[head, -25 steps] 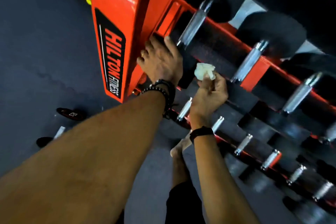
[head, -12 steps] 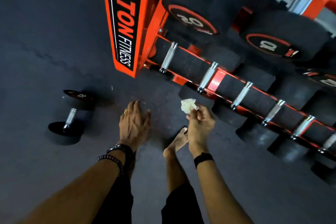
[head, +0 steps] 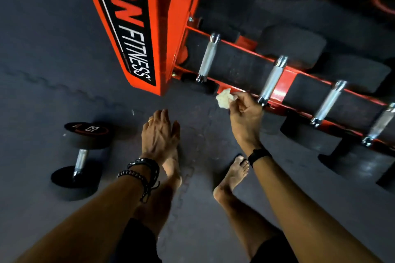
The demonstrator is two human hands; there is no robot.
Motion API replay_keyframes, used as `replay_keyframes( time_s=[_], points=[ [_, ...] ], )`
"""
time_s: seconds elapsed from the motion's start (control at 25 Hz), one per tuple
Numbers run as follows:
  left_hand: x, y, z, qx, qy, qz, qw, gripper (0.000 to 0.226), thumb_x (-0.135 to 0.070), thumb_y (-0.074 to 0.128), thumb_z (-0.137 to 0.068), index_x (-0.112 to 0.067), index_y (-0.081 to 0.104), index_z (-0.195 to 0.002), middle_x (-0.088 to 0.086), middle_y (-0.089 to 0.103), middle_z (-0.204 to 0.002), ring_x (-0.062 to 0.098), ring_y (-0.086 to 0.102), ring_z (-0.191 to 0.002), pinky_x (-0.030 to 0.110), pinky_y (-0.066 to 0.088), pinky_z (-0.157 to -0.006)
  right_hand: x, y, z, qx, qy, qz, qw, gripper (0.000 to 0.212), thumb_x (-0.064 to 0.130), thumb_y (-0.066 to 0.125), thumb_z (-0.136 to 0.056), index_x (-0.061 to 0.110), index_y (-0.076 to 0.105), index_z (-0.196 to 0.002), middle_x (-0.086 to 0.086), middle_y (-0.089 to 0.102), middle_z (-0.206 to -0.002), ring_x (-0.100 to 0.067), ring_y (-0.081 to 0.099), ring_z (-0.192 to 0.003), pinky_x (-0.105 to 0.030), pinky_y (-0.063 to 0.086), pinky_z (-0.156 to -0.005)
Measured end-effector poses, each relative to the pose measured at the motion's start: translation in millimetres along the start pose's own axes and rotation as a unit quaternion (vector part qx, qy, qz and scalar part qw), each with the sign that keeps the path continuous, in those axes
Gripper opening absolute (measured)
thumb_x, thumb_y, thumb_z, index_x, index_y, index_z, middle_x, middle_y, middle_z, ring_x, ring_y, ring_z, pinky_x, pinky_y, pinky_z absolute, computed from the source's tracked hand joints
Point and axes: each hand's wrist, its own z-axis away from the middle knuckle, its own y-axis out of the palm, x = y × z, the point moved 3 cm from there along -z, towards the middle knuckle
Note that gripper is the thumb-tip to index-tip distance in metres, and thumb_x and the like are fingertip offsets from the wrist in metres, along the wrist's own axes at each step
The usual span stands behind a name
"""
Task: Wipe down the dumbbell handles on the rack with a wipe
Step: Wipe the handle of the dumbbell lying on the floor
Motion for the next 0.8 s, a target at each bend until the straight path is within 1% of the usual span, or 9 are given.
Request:
replay_keyframes(
  time_s=[0.08,0.16,0.28,0.36,0.44,0.48,0.52,0.68,0.8],
  points=[
    [21,7,-10,0.003,-0.020,0.001,1.000,0.052,-0.038,0.046,-0.096,-0.002,0.050,-0.133,0.021,0.056,-0.127,0.042,0.054,-0.114,0.047,0.040,-0.094,-3,22,-11,-0.001,-0.006,0.012,1.000,0.012,0.003,0.058,-0.092,0.003,0.069,-0.097,-0.001,0.069,-0.088,0.014,0.060,-0.073,-0.007,0.045,-0.072],
    [35,9,-15,0.000,-0.038,0.016,0.999,0.049,-0.036,0.049,-0.098,-0.004,0.049,-0.134,0.018,0.055,-0.129,0.039,0.051,-0.119,0.045,0.038,-0.097,-1,40,-15,0.004,-0.008,0.025,1.000,0.012,0.002,0.059,-0.092,0.001,0.069,-0.097,-0.004,0.071,-0.091,0.012,0.061,-0.075,-0.005,0.044,-0.072],
    [49,5,-19,-0.002,-0.051,0.051,0.997,0.050,-0.041,0.044,-0.098,-0.006,0.049,-0.134,0.016,0.056,-0.131,0.036,0.050,-0.122,0.044,0.037,-0.099,8,67,-7,0.049,0.003,0.007,0.999,0.011,0.000,0.058,-0.092,0.005,0.068,-0.096,-0.006,0.072,-0.097,0.000,0.067,-0.083,-0.010,0.048,-0.075],
    [67,-3,-20,-0.012,-0.067,0.073,0.995,0.046,-0.040,0.046,-0.099,-0.007,0.051,-0.130,0.016,0.056,-0.130,0.036,0.052,-0.120,0.044,0.037,-0.098,18,91,6,0.095,-0.014,0.027,0.995,0.016,-0.004,0.056,-0.092,0.006,0.067,-0.097,-0.003,0.071,-0.097,0.002,0.067,-0.083,-0.014,0.051,-0.075],
    [98,-11,-15,-0.023,-0.099,0.094,0.990,0.041,-0.039,0.047,-0.100,-0.007,0.052,-0.125,0.015,0.057,-0.126,0.036,0.053,-0.117,0.044,0.038,-0.097,28,124,22,0.154,-0.048,0.065,0.985,0.018,-0.003,0.056,-0.090,0.009,0.068,-0.096,-0.002,0.073,-0.095,-0.005,0.069,-0.085,-0.025,0.055,-0.076],
    [114,-13,-9,-0.033,-0.118,0.107,0.987,0.039,-0.040,0.046,-0.100,-0.008,0.053,-0.121,0.015,0.057,-0.123,0.035,0.053,-0.115,0.044,0.038,-0.095,32,141,30,0.186,-0.065,0.086,0.977,0.019,-0.001,0.056,-0.089,0.013,0.068,-0.093,-0.002,0.073,-0.092,-0.010,0.070,-0.085,-0.028,0.056,-0.077],
    [133,-13,-1,-0.045,-0.140,0.118,0.982,0.037,-0.040,0.046,-0.099,-0.008,0.054,-0.118,0.014,0.058,-0.119,0.035,0.054,-0.112,0.045,0.038,-0.093,37,158,38,0.218,-0.082,0.106,0.967,0.020,0.000,0.056,-0.088,0.016,0.067,-0.091,-0.001,0.073,-0.090,-0.013,0.070,-0.085,-0.029,0.056,-0.076],
    [229,3,68,-0.107,-0.262,0.145,0.948,0.041,-0.041,0.047,-0.097,-0.007,0.054,-0.119,0.017,0.059,-0.115,0.039,0.055,-0.108,0.048,0.039,-0.090,58,241,100,0.338,-0.163,0.168,0.912,0.017,0.001,0.058,-0.087,0.014,0.069,-0.090,0.004,0.071,-0.085,-0.011,0.067,-0.080,-0.025,0.053,-0.071],
    [287,19,123,-0.155,-0.336,0.165,0.914,0.053,-0.048,0.038,-0.088,-0.006,0.054,-0.116,0.016,0.058,-0.111,0.039,0.055,-0.102,0.049,0.041,-0.087,64,297,151,0.420,-0.208,0.202,0.860,0.016,0.002,0.060,-0.089,0.014,0.070,-0.094,0.006,0.069,-0.087,-0.005,0.065,-0.079,-0.013,0.051,-0.068]
  ],
)
